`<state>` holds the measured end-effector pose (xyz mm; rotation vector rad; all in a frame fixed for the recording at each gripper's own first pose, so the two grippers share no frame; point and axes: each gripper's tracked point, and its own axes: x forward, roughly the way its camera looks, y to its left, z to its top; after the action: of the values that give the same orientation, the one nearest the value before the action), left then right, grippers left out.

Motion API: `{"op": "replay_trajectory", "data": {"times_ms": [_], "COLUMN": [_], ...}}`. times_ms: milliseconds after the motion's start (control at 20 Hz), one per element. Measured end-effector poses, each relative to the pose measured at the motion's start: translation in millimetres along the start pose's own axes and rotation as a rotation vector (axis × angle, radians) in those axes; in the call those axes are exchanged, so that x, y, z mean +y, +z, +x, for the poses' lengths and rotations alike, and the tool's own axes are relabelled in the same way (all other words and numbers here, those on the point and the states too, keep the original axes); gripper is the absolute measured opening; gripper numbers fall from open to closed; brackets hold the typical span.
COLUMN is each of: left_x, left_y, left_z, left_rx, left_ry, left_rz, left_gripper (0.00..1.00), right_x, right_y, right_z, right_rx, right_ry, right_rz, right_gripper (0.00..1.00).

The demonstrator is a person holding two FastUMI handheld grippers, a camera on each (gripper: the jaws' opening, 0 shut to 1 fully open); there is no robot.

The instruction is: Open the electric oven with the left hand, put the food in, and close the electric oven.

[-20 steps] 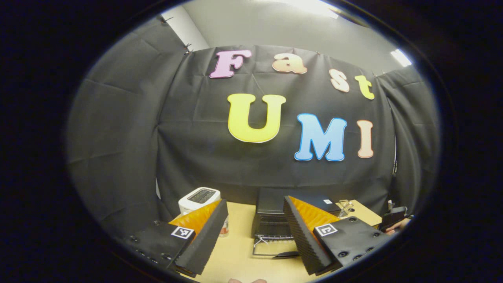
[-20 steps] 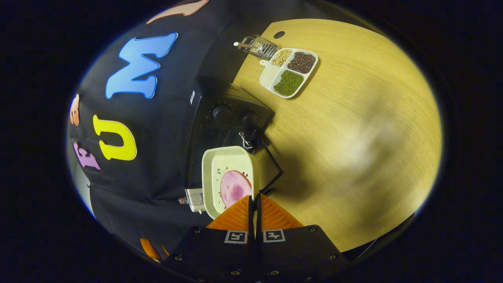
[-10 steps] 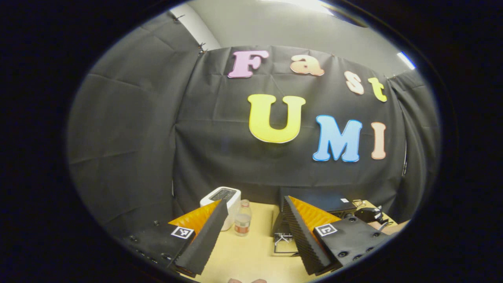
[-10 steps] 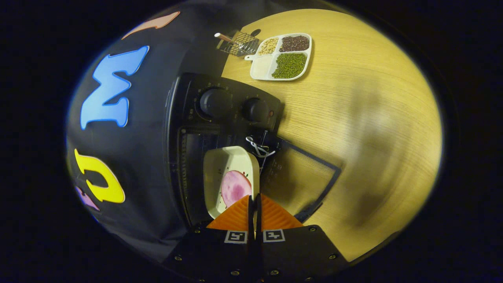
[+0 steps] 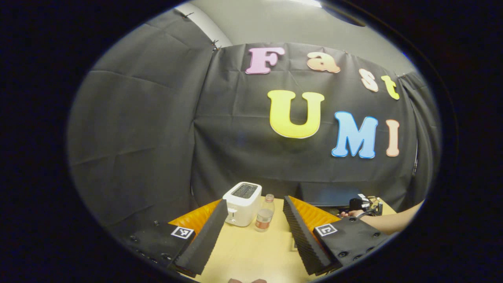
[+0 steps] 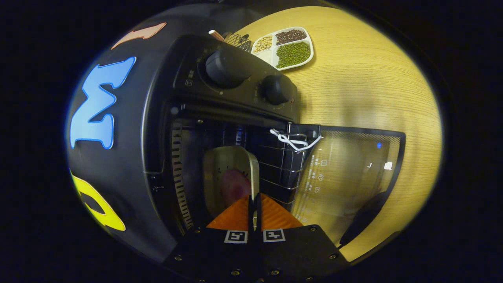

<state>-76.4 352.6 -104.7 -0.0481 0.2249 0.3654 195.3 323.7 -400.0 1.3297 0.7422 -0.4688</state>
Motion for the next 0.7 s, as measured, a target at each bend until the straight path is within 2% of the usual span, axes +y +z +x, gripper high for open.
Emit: {"op": "replay_trajectory", "data": {"times_ms": [150, 200, 250, 300, 350, 400, 450, 500, 550, 600, 650, 700], "left_x": [7, 8, 8, 6, 3, -2, -8, -14, -21, -29, -38, -49], "left_y": [-1, -4, -4, -5, -3, -2, -2, -2, -2, -2, -2, -1], "left_z": [0, 1, 3, 5, 6, 8, 10, 12, 15, 17, 20, 23], "left_rx": [0.003, 0.006, 0.008, 0.008, 0.006, 0.002, -0.001, -0.003, -0.003, -0.004, -0.007, -0.008], "left_ry": [0.013, 0.014, 0.013, 0.010, 0.004, -0.005, -0.014, -0.026, -0.040, -0.055, -0.070, -0.088], "left_rz": [-0.003, -0.005, -0.007, -0.010, -0.013, -0.013, -0.011, -0.010, -0.010, -0.012, -0.016, -0.018], "left_gripper": [0.96, 1.00, 0.96, 1.00, 0.96, 1.00, 1.00, 1.00, 0.96, 1.00, 0.96, 0.96], "right_x": [5, 5, 7, 9, 10, 13, 13, 14, 11, 8, 4, 0], "right_y": [-9, -10, -9, -11, -7, -9, -10, -9, -10, -11, -9, -6], "right_z": [11, 10, 10, 9, 5, 1, -7, -14, -22, -34, -45, -57], "right_rx": [-0.015, -0.022, -0.030, -0.037, -0.035, -0.019, -0.007, 0.008, 0.022, 0.037, 0.046, 0.055], "right_ry": [0.036, 0.049, 0.070, 0.088, 0.113, 0.126, 0.131, 0.137, 0.140, 0.146, 0.143, 0.147], "right_rz": [0.003, -0.004, -0.018, -0.041, -0.064, -0.099, -0.144, -0.199, -0.252, -0.304, -0.365, -0.438], "right_gripper": [0.01, 0.02, 0.05, 0.05, 0.11, 0.15, 0.27, 0.28, 0.44, 0.46, 0.52, 0.52]}}
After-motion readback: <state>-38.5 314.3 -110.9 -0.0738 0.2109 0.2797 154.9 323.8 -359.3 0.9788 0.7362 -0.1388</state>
